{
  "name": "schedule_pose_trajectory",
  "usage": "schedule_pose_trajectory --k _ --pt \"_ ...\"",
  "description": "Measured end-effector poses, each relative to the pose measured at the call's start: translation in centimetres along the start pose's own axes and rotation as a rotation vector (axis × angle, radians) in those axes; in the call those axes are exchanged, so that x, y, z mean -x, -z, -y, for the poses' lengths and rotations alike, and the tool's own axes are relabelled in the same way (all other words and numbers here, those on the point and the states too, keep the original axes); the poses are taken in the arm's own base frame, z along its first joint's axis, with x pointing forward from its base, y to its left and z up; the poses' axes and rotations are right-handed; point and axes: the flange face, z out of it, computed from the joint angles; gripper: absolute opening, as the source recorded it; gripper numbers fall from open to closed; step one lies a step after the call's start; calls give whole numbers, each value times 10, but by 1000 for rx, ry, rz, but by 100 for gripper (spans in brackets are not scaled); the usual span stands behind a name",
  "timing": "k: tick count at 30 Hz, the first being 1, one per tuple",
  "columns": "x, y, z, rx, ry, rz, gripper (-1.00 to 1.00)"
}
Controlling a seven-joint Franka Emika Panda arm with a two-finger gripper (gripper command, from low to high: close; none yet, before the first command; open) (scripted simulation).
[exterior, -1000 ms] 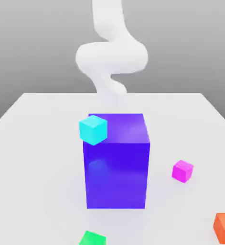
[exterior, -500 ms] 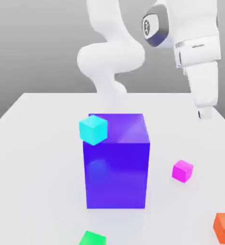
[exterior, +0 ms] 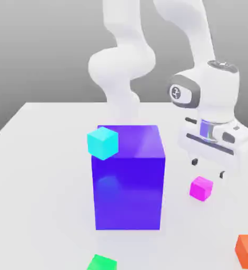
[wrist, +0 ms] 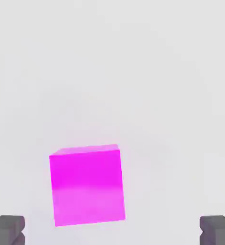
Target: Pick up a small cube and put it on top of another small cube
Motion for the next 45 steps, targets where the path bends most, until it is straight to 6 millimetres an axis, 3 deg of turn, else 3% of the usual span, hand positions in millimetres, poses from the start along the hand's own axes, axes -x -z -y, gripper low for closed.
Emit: schedule_pose_trajectory --k 6,7,14,22,25,29,33,37,40,43,45 --pt "4 -49 0 -2 -3 3 0" --pt "5 -53 0 -3 -3 4 -100" --pt "5 -52 0 -4 -3 4 -100" --pt "3 7 -2 -2 -9 1 -100" --pt "2 31 -42 18 -139 -50 -100" --pt "33 47 -117 13 -339 -81 -100" --pt "82 64 -187 16 -525 -116 -100" --pt "139 82 -245 30 -673 -151 -100" --pt "201 80 -269 27 -738 -111 -100" --pt "267 74 -279 17 -785 -44 -100" --pt "283 53 -277 4 -780 -7 -100"
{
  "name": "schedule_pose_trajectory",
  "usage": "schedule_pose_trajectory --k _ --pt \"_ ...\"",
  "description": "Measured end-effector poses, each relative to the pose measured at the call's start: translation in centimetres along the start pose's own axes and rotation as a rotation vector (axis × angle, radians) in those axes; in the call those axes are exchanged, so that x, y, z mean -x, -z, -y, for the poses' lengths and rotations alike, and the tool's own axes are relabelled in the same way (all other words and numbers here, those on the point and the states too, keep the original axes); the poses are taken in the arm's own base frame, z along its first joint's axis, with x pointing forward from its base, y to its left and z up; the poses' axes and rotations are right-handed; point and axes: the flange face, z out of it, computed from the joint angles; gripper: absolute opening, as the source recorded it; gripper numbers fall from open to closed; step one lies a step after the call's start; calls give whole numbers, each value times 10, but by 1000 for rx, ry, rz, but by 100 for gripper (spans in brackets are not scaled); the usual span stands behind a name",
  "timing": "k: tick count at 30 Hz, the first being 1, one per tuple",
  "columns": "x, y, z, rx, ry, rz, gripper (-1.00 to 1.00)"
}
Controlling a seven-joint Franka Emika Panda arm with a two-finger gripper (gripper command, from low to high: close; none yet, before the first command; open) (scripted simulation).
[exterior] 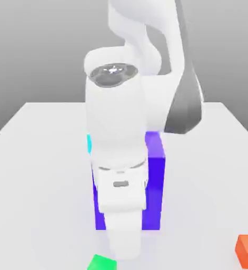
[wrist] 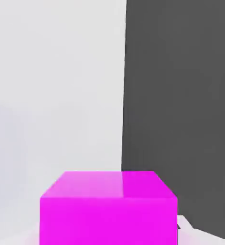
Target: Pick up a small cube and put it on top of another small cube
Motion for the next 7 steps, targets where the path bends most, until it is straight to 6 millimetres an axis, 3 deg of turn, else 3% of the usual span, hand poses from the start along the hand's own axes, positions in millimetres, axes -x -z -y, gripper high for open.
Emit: schedule_pose_trajectory --k 3,4,7 --pt "5 -43 -3 -1 1 11 -100" --pt "6 -51 -2 -1 1 12 100" --pt "6 -51 -2 -1 1 12 100"
